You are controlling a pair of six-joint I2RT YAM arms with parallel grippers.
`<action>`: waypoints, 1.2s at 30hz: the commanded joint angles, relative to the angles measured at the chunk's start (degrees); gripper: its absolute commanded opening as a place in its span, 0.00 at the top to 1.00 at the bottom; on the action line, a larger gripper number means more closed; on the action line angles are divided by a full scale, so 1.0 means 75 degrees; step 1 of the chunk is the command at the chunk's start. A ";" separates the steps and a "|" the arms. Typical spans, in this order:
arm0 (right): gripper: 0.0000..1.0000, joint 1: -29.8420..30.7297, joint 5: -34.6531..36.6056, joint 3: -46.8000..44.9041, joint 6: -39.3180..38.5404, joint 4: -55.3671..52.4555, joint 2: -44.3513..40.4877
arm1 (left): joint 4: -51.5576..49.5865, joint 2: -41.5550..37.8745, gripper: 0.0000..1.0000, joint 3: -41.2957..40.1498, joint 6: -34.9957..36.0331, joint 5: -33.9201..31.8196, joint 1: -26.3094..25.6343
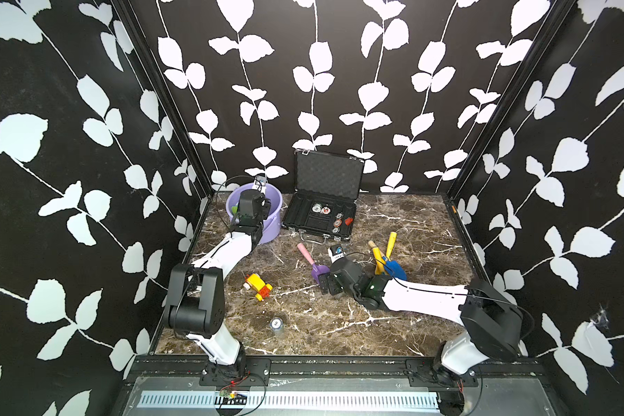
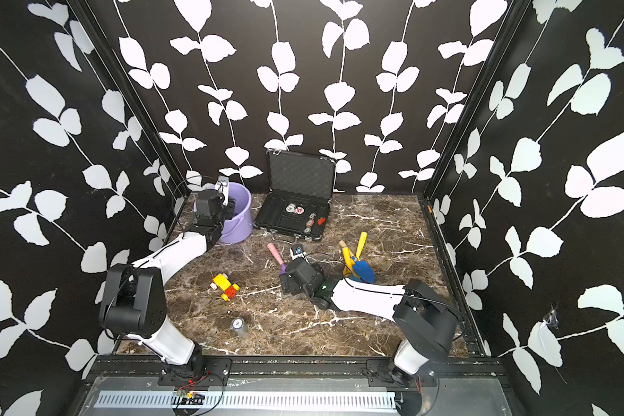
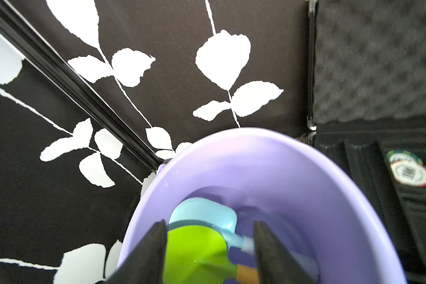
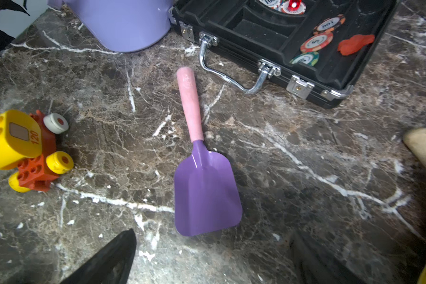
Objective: Organize the gardening tools
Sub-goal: Place the gardening tool in the container, then pick up the gardening tool from the center of the board.
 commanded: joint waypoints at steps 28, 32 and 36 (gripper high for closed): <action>0.09 -0.0919 -0.2360 0.4757 -0.0620 -0.1254 0.3974 | -0.2281 -0.4304 0.01 -0.2148 -0.4088 0.3118 -0.0009; 0.09 -0.0939 -0.2126 0.5299 -0.0666 -0.1614 0.4414 | -0.2320 -0.4858 0.01 -0.2641 -0.4261 0.3273 -0.0008; 0.09 -0.0956 -0.2039 0.5850 -0.0665 -0.1918 0.4830 | -0.2497 -0.5300 0.01 -0.2904 -0.4328 0.3247 -0.0006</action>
